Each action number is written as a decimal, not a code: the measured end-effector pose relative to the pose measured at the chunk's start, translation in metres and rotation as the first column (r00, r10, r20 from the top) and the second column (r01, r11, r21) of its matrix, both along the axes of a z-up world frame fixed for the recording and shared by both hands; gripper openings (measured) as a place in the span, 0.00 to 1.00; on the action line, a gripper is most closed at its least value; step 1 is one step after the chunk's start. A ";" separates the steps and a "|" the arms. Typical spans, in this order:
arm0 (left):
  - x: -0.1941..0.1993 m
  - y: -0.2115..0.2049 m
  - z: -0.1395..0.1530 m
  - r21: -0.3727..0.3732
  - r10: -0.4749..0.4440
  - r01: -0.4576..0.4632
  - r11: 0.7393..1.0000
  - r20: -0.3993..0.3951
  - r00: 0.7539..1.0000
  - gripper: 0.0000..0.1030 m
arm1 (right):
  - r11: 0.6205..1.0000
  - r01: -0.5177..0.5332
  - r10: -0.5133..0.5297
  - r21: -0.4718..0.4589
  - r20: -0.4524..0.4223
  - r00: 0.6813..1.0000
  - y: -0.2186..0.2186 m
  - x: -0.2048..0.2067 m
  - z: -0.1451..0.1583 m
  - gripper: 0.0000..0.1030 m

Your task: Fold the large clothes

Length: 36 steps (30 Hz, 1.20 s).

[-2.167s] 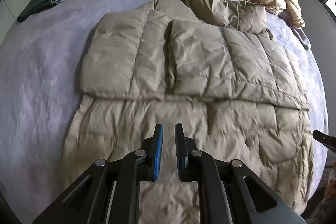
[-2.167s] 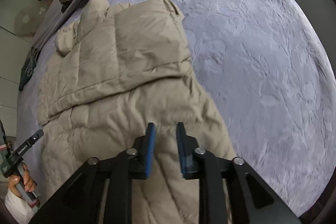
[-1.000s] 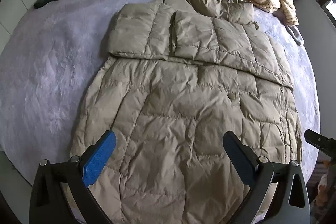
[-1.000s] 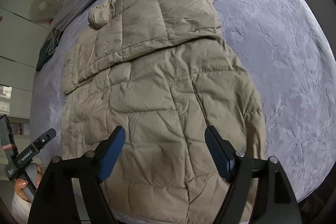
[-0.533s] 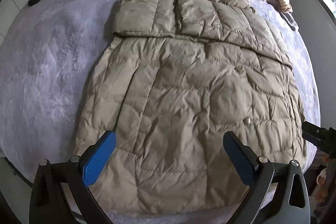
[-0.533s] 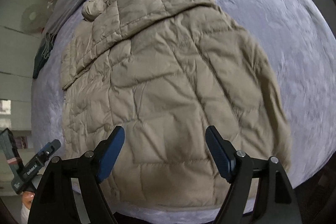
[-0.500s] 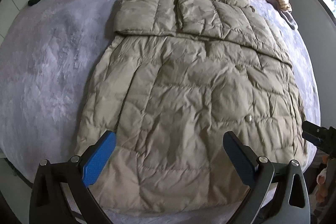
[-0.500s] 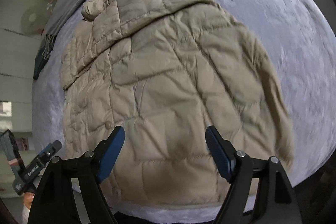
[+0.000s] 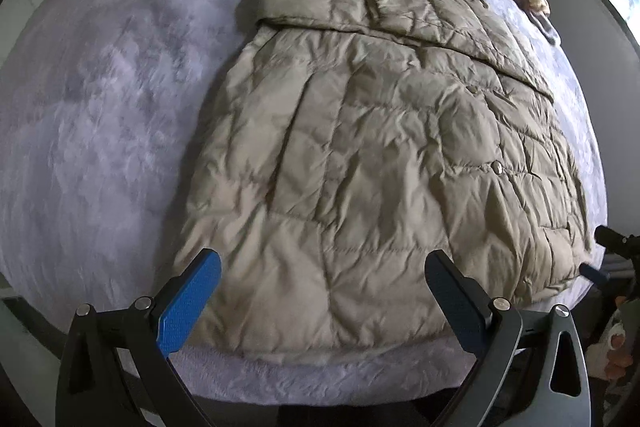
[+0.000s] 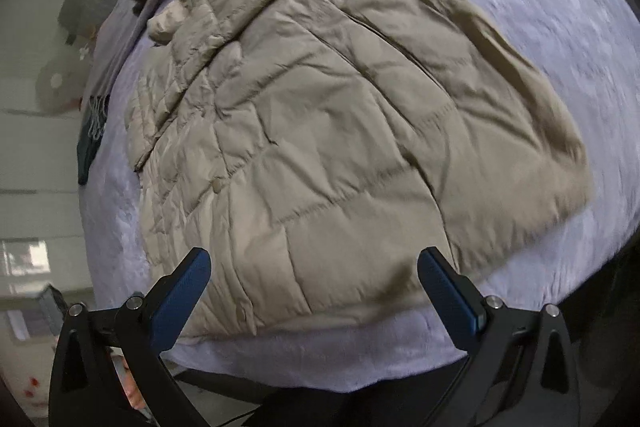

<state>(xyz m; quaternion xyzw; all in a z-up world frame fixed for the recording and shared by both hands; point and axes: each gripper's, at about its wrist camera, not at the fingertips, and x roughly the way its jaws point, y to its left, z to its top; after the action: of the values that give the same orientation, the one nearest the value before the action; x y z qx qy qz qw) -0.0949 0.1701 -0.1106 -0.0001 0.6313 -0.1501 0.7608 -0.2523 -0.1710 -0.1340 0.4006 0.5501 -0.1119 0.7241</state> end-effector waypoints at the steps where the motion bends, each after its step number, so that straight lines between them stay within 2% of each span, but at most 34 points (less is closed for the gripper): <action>1: -0.002 0.007 -0.001 -0.012 0.020 -0.020 1.000 -0.008 1.000 0.99 | 1.000 0.011 -0.011 0.017 -0.003 1.000 -0.003 -0.002 -0.001 1.00; 6: -0.016 0.036 -0.019 -0.085 0.120 -0.128 0.988 -0.100 0.988 0.99 | 0.989 0.092 -0.092 0.113 -0.006 0.996 -0.024 -0.018 -0.009 1.00; 11: -0.041 0.050 -0.047 -0.208 0.190 -0.244 0.947 -0.249 0.950 0.99 | 0.969 0.169 -0.172 0.181 0.001 0.985 -0.058 -0.048 -0.014 1.00; 15: -0.054 0.044 -0.069 -0.259 0.194 -0.291 0.921 -0.343 0.919 0.99 | 0.941 0.249 -0.249 0.231 -0.027 0.968 -0.078 -0.070 -0.029 1.00; 17: -0.054 0.039 -0.076 -0.256 0.204 -0.304 0.918 -0.351 0.914 0.99 | 0.918 0.293 -0.292 0.269 -0.046 0.955 -0.086 -0.076 -0.042 1.00; 21: -0.044 0.029 -0.081 -0.270 0.237 -0.337 0.902 -0.343 0.909 0.99 | 0.892 0.318 -0.323 0.322 -0.039 0.946 -0.088 -0.077 -0.058 1.00; 26: -0.025 0.028 -0.083 -0.265 0.309 -0.397 0.879 -0.319 0.896 0.99 | 0.887 0.316 -0.322 0.336 -0.039 0.946 -0.087 -0.067 -0.068 1.00; 28: -0.021 0.027 -0.083 -0.263 0.313 -0.397 0.879 -0.308 0.898 0.97 | 0.875 0.334 -0.344 0.351 -0.037 0.938 -0.088 -0.064 -0.071 1.00; 29: -0.019 0.026 -0.082 -0.266 0.306 -0.387 0.883 -0.299 0.904 0.91 | 0.865 0.346 -0.360 0.363 -0.032 0.932 -0.090 -0.065 -0.072 1.00; 31: -0.015 0.020 -0.080 -0.279 0.266 -0.352 0.893 -0.304 0.915 0.54 | 0.846 0.365 -0.388 0.388 -0.022 0.922 -0.092 -0.066 -0.074 0.96; 32: -0.014 0.018 -0.080 -0.276 0.253 -0.343 0.898 -0.313 0.915 0.46 | 0.838 0.370 -0.398 0.402 -0.016 0.917 -0.093 -0.067 -0.074 0.92; 33: -0.014 0.018 -0.080 -0.277 0.246 -0.336 0.900 -0.312 0.918 0.34 | 0.832 0.372 -0.402 0.411 -0.014 0.915 -0.093 -0.069 -0.075 0.82; 34: -0.013 0.017 -0.078 -0.281 0.237 -0.323 0.904 -0.301 0.924 0.29 | 0.826 0.376 -0.407 0.420 -0.018 0.913 -0.092 -0.069 -0.076 0.72; 36: -0.011 0.018 -0.072 -0.288 0.229 -0.307 0.907 -0.275 0.934 0.24 | 0.815 0.384 -0.416 0.434 -0.022 0.909 -0.090 -0.069 -0.077 0.66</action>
<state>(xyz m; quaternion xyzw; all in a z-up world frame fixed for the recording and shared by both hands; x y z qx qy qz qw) -0.1062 0.1885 -0.1822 -0.2309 0.6773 -0.1446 0.6834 -0.3218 -0.2610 -0.2112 0.6602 0.4374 -0.1232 0.5981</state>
